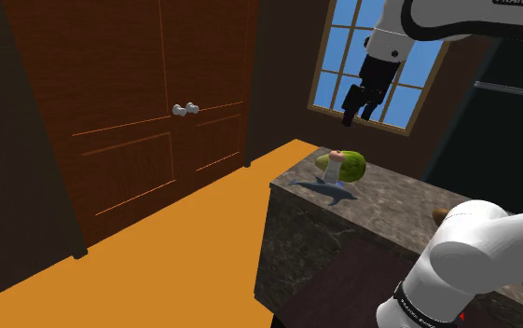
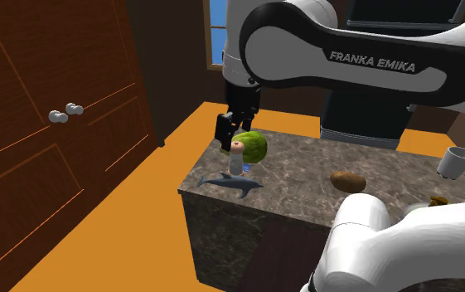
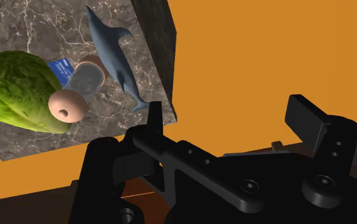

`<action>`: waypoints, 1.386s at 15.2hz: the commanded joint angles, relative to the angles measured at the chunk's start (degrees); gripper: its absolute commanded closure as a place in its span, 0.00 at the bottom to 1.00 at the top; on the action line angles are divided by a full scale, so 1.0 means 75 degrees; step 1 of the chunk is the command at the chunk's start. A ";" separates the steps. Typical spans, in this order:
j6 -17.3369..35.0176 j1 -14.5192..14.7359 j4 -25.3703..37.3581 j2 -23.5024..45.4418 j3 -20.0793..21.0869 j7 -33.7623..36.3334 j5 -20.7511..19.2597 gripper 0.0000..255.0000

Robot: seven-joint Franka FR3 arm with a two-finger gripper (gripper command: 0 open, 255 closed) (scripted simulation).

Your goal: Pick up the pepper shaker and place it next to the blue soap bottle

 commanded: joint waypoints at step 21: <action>0.2838 -0.0730 0.0973 0.4552 -0.1853 -0.1506 -0.0970 0.00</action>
